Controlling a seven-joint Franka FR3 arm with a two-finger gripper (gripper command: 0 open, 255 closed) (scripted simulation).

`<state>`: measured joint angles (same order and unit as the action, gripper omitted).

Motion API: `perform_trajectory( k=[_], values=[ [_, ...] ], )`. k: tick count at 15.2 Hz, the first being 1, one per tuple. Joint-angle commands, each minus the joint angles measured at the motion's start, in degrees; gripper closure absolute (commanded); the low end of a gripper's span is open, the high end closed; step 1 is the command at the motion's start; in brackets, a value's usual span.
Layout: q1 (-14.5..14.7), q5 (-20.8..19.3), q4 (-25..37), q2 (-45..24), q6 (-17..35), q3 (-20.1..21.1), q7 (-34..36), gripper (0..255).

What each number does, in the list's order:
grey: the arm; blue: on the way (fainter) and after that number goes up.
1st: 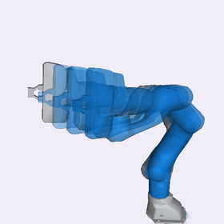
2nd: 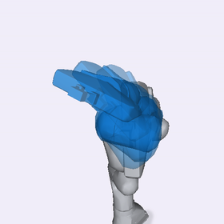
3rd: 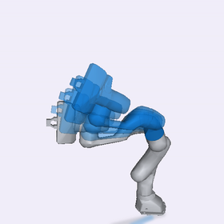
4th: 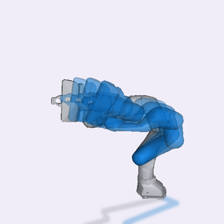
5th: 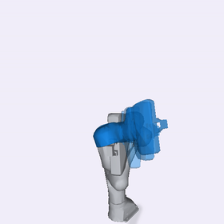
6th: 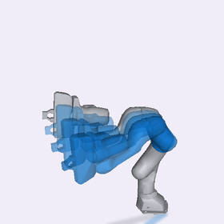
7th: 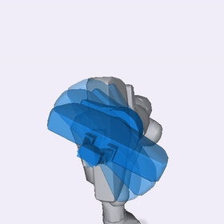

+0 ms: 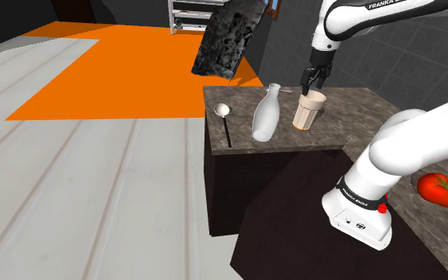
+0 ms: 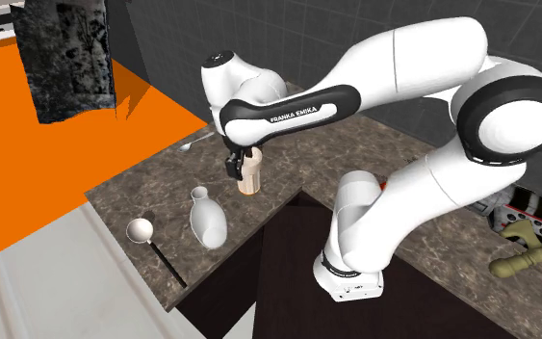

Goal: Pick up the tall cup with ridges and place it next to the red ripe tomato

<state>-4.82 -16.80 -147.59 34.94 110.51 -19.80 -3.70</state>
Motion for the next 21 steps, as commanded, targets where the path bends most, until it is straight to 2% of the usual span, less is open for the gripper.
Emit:
perform_trajectory(
  k=[1, 6, 13, 21],
  values=[
    [-0.4, -1.0, -0.1, -3.5, 4.7, -2.5, -1.7, 0],
    [-0.6, -1.4, 1.4, -12.2, 14.1, -7.7, -5.7, 0],
    [-0.5, -1.5, -1.4, -16.0, 20.6, -9.3, -6.1, 0],
    [-0.5, -1.5, -1.6, -16.3, 21.1, -9.5, -6.1, 0]
  ],
)
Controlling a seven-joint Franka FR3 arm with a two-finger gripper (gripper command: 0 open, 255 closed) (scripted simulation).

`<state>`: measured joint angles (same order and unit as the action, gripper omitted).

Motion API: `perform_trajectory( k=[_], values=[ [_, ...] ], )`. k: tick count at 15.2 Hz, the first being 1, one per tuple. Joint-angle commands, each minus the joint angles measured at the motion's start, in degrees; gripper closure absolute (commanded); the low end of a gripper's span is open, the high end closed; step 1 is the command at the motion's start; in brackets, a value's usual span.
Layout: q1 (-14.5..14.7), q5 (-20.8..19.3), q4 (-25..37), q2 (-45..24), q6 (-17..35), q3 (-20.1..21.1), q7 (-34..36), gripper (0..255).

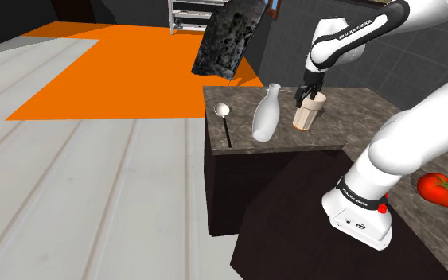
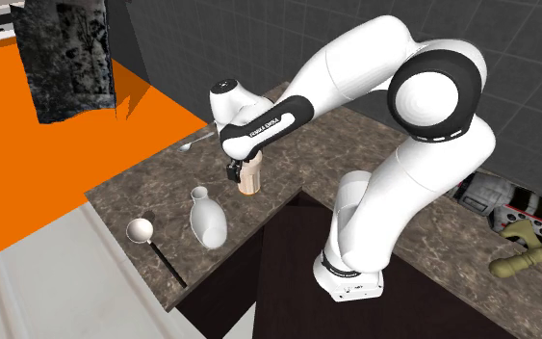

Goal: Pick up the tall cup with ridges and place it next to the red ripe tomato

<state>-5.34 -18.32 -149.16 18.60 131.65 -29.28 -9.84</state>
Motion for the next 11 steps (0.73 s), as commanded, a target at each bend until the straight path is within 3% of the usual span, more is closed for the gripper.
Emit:
perform_trajectory(
  k=[1, 11],
  values=[
    [0.0, 0.0, 0.0, 0.0, 0.0, 0.0, 0.0, 255],
    [-0.1, 0.0, 0.4, 0.6, -1.0, 0.2, 0.0, 255]
  ],
)
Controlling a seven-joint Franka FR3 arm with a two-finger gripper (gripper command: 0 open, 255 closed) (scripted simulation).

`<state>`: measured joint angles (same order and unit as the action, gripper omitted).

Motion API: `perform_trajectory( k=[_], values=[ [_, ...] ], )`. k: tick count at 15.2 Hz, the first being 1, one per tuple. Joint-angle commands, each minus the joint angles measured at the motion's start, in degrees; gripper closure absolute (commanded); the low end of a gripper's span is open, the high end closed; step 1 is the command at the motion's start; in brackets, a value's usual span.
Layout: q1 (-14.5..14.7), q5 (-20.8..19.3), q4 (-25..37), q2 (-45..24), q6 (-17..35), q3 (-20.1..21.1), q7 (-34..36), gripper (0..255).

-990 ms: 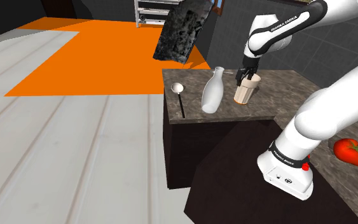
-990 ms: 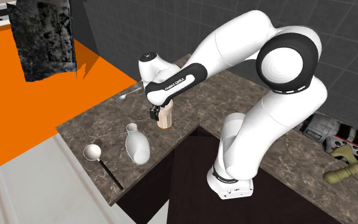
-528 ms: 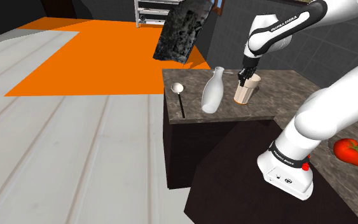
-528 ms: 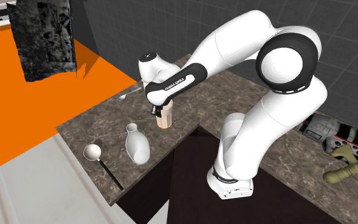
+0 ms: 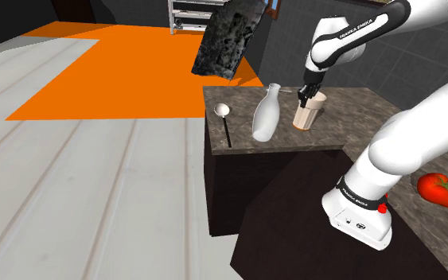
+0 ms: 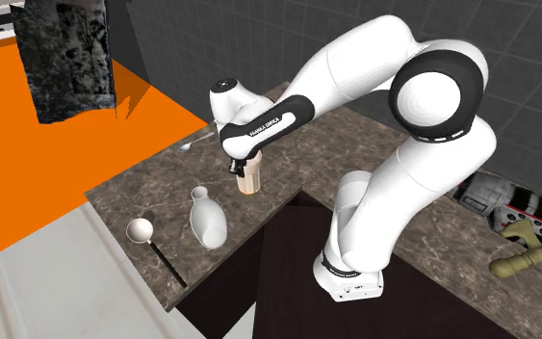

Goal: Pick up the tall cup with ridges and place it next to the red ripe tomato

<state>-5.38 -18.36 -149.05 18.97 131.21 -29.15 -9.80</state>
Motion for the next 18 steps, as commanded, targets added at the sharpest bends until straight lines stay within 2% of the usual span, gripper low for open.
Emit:
perform_trajectory(
  k=[1, 18],
  values=[
    [-0.1, 0.0, 0.6, 0.8, -1.5, 0.3, 0.0, 255],
    [-0.2, 0.8, 8.7, 7.9, -16.6, 3.4, -0.3, 255]
  ],
)
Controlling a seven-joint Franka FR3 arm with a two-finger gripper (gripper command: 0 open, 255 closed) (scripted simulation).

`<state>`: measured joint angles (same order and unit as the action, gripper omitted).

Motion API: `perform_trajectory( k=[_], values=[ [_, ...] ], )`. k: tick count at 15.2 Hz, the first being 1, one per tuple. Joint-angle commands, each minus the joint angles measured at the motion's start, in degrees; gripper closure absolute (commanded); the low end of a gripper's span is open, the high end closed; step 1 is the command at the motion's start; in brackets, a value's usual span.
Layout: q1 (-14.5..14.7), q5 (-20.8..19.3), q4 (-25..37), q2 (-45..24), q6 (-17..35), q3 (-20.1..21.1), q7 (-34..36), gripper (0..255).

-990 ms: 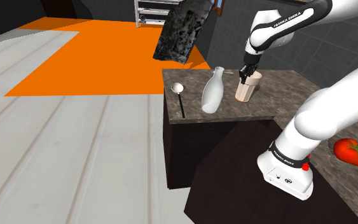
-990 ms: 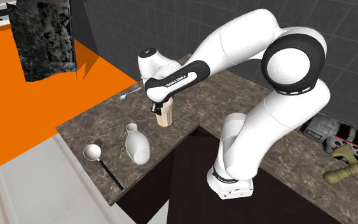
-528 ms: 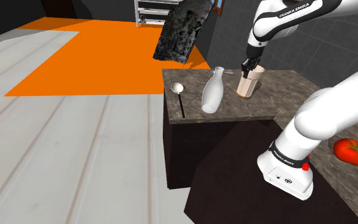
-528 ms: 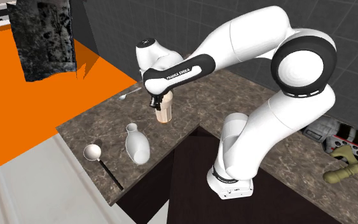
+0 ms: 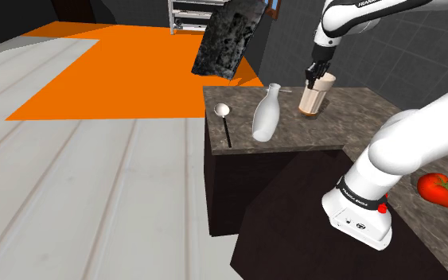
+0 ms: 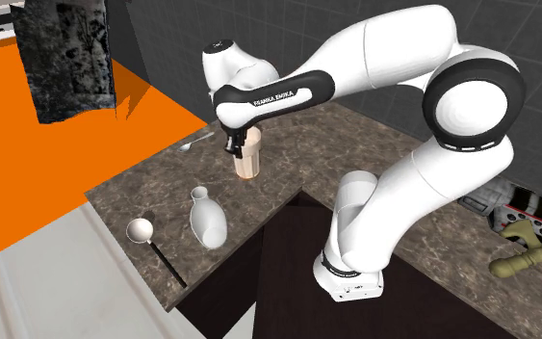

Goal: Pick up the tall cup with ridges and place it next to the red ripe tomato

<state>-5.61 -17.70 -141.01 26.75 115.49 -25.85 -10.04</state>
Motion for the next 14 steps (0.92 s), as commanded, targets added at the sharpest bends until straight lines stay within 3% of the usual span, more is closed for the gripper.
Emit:
perform_trajectory(
  k=[1, 14],
  values=[
    [0.1, 0.2, 1.3, 0.4, -1.7, 0.3, -0.1, 255],
    [0.4, 1.4, 9.8, 2.3, -12.0, 2.2, -0.9, 255]
  ],
)
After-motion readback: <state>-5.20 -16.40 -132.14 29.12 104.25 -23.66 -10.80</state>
